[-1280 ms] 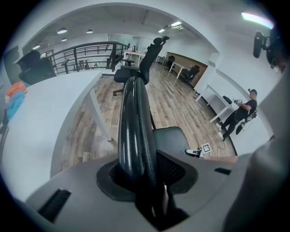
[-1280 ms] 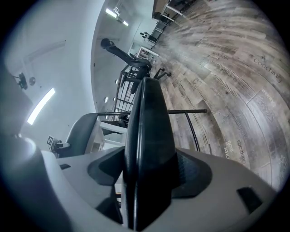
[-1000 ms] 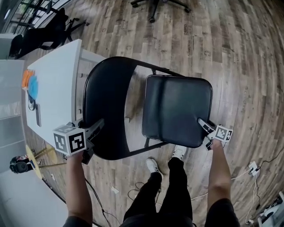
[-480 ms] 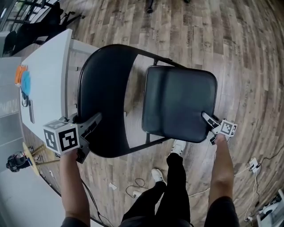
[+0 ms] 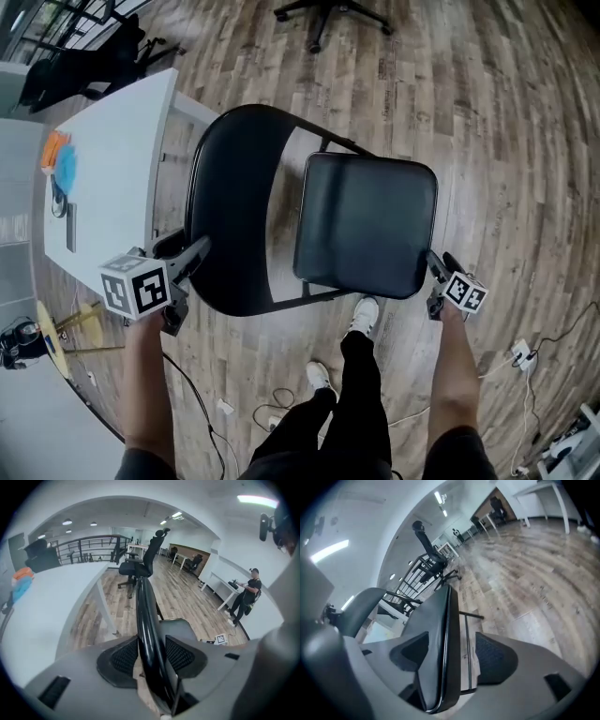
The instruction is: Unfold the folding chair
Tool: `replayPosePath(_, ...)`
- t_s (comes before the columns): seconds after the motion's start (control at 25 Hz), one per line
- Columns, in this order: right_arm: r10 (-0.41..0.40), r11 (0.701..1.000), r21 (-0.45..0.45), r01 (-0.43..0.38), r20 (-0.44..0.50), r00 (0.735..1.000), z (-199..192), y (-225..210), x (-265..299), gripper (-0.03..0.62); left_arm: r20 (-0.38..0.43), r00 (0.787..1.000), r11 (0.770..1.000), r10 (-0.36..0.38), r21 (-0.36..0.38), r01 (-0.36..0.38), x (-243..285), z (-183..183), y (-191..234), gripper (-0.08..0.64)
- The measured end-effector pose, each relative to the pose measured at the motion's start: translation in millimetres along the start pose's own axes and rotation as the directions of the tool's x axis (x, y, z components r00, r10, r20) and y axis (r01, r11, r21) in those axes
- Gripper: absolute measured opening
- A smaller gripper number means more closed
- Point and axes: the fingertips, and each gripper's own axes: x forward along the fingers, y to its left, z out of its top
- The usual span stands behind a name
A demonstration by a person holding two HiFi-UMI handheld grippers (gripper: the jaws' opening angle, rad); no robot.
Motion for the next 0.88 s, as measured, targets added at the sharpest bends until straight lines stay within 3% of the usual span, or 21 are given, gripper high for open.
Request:
replayPosePath(0.12,-0.066,0.995,-0.066,0.074,0.124,0.990,10,30,-66,0.319,0.100,0.992,0.998,0.070,-0.006,-0.069,-53,-6,-3,0.182)
replayPosePath(0.24,-0.013,0.993,-0.112,0.042,0.247,0.969,27,101,-127,0.295,0.266,0.960,0.995,0.088,-0.073,-0.071,-98,-3,-14,0.144)
replayPosePath(0.32,0.024,0.980,-0.194,0.038,0.309,0.951,42,152,-160,0.239,0.371,0.927,0.996,0.053,-0.088,-0.021,-115,-3,-30,0.107)
replayPosePath(0.44,0.039,0.934,-0.344,0.100,0.375,0.926,59,226,-212,0.070,0.474,0.879,0.997,-0.058,-0.015,0.074,-146,-9,-70,0.053)
replayPosePath(0.52,0.044,0.896,-0.421,0.143,0.403,0.914,57,278,-255,0.022,0.518,0.846,0.991,-0.125,0.028,0.129,-182,-23,-97,0.009)
replayPosePath(0.64,0.047,0.844,-0.497,0.204,0.446,0.894,38,360,-323,0.014,0.600,0.779,0.978,-0.180,0.027,0.205,-246,-51,-124,0.005)
replayPosePath(0.76,0.091,0.852,-0.492,0.181,0.480,0.873,-6,449,-389,0.014,0.664,0.711,0.952,-0.232,0.005,0.307,-305,-98,-147,0.005)
replayPosePath(0.88,0.154,0.830,-0.537,0.149,0.478,0.865,-71,531,-435,0.014,0.679,0.687,0.927,-0.260,-0.023,0.374,-347,-157,-163,0.005)
